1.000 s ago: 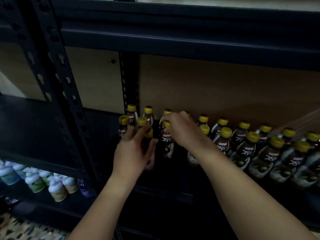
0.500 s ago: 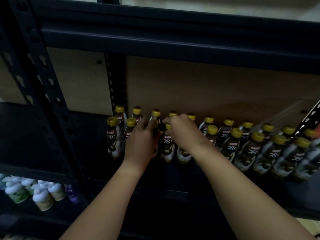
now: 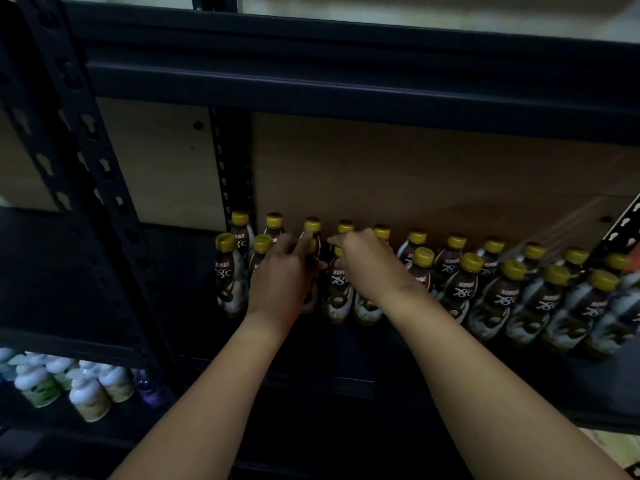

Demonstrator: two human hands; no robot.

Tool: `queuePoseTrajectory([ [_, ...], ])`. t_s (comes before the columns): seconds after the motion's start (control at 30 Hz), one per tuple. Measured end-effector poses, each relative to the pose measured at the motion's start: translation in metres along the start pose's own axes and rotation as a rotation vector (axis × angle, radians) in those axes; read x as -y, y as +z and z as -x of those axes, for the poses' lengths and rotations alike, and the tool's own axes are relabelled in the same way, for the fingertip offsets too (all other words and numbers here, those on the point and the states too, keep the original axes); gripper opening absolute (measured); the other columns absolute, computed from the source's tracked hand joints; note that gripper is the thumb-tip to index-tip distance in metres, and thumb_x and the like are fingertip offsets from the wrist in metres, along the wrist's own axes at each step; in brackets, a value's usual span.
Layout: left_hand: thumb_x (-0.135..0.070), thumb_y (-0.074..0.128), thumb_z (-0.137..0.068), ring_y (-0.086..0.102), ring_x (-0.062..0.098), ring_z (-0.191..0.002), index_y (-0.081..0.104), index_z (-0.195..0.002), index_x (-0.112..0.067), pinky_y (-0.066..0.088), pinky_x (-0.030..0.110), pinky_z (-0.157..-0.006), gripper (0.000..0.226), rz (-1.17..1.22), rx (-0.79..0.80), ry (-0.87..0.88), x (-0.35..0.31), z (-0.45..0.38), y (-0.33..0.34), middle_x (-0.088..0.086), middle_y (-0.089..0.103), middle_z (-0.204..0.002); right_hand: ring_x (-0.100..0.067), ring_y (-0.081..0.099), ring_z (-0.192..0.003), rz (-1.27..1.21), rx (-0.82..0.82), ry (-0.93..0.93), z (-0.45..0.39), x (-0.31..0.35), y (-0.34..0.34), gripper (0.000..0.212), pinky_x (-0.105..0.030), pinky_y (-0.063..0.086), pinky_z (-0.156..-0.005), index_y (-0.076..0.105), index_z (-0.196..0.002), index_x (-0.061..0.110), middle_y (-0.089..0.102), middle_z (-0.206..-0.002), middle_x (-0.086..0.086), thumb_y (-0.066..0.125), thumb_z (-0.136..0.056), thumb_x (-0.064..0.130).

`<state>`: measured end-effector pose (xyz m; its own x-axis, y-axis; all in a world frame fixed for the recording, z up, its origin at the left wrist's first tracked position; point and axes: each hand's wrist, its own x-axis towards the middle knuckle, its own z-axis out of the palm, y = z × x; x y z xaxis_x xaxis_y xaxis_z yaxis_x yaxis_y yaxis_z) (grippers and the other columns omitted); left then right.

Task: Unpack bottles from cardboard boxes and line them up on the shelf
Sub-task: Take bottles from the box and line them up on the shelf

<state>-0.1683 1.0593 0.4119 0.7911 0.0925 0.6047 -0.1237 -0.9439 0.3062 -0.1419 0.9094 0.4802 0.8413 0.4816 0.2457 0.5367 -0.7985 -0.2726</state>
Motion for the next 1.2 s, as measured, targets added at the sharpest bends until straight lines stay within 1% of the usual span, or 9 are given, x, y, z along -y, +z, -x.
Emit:
queuePoseTrajectory([
  [0.13,-0.027,0.085,-0.082,0.069,0.042,-0.090,0.058,-0.141,-0.007,0.054,0.039,-0.061,0.068,-0.016,0.010,0.020,0.003,0.000,-0.001,0.018,0.065,-0.115,-0.033,0.066,-0.111,0.023,-0.012,-0.003,0.000,0.000,0.001,0.034,-0.042,0.055,-0.090,0.067,-0.128,0.013,0.069,-0.116,-0.014,0.059,-0.097,0.001],
  [0.27,-0.031,0.077,-0.090,0.064,0.041,-0.112,0.047,-0.152,-0.011,0.054,0.042,-0.078,0.071,0.055,0.046,-0.012,0.003,-0.002,-0.005,0.017,0.059,-0.135,-0.030,0.066,-0.110,0.009,0.002,0.001,-0.001,-0.001,0.000,0.035,-0.041,0.055,-0.092,0.067,-0.129,0.014,0.070,-0.116,-0.013,0.060,-0.097,0.001],
  [0.33,-0.031,0.073,-0.093,0.062,0.040,-0.116,0.046,-0.153,-0.014,0.053,0.043,-0.083,0.069,0.069,0.053,-0.021,0.004,-0.003,-0.006,0.017,0.059,-0.137,-0.030,0.066,-0.110,0.002,0.005,0.003,-0.002,-0.002,0.001,0.034,-0.043,0.055,-0.092,0.067,-0.128,0.014,0.070,-0.116,-0.014,0.061,-0.097,0.001],
  [0.47,-0.028,0.070,-0.093,0.064,0.038,-0.113,0.046,-0.153,-0.019,0.054,0.041,-0.080,0.065,0.055,0.081,-0.012,0.007,-0.005,-0.006,0.014,0.062,-0.133,-0.031,0.067,-0.110,0.009,-0.006,0.019,-0.003,-0.002,0.003,0.037,-0.043,0.056,-0.093,0.066,-0.130,0.016,0.070,-0.115,-0.014,0.058,-0.097,-0.001],
  [0.73,-0.028,0.075,-0.089,0.067,0.041,-0.106,0.052,-0.147,-0.021,0.059,0.049,-0.078,0.062,0.092,0.071,-0.006,0.011,-0.004,-0.008,0.015,0.064,-0.128,-0.034,0.066,-0.107,0.039,0.006,0.015,-0.005,-0.001,0.003,0.038,-0.045,0.056,-0.090,0.067,-0.129,0.014,0.069,-0.113,-0.015,0.056,-0.097,-0.004],
  [1.03,-0.037,0.078,-0.087,0.067,0.037,-0.110,0.046,-0.152,-0.023,0.059,0.046,-0.083,0.074,0.117,0.075,0.001,0.015,-0.006,-0.012,0.013,0.066,-0.130,-0.033,0.067,-0.106,0.030,0.017,0.045,-0.007,-0.001,0.004,0.036,-0.045,0.057,-0.089,0.069,-0.126,0.013,0.070,-0.112,-0.015,0.059,-0.095,-0.003],
  [1.07,-0.041,0.077,-0.088,0.067,0.035,-0.111,0.047,-0.152,-0.022,0.059,0.046,-0.085,0.072,0.137,0.068,-0.007,0.016,-0.006,-0.017,0.013,0.066,-0.129,-0.034,0.066,-0.108,0.029,0.022,0.046,-0.008,-0.001,0.003,0.036,-0.045,0.057,-0.091,0.068,-0.127,0.014,0.069,-0.115,-0.015,0.062,-0.095,0.000],
  [1.13,-0.043,0.070,-0.093,0.071,0.030,-0.103,0.056,-0.145,-0.019,0.060,0.045,-0.084,0.059,0.187,-0.027,-0.006,0.020,-0.008,-0.033,0.012,0.072,-0.120,-0.035,0.063,-0.115,0.028,0.026,0.040,-0.009,0.002,0.000,0.038,-0.047,0.055,-0.095,0.065,-0.131,0.013,0.067,-0.123,-0.016,0.068,-0.094,0.010],
  [1.2,-0.029,0.069,-0.095,0.074,0.026,-0.095,0.064,-0.137,-0.017,0.061,0.041,-0.084,0.044,0.216,-0.139,-0.038,0.031,-0.011,-0.054,0.009,0.076,-0.109,-0.034,0.059,-0.120,0.051,0.003,0.001,-0.012,0.008,-0.003,0.041,-0.046,0.053,-0.097,0.063,-0.133,0.012,0.064,-0.127,-0.014,0.070,-0.094,0.020],
])
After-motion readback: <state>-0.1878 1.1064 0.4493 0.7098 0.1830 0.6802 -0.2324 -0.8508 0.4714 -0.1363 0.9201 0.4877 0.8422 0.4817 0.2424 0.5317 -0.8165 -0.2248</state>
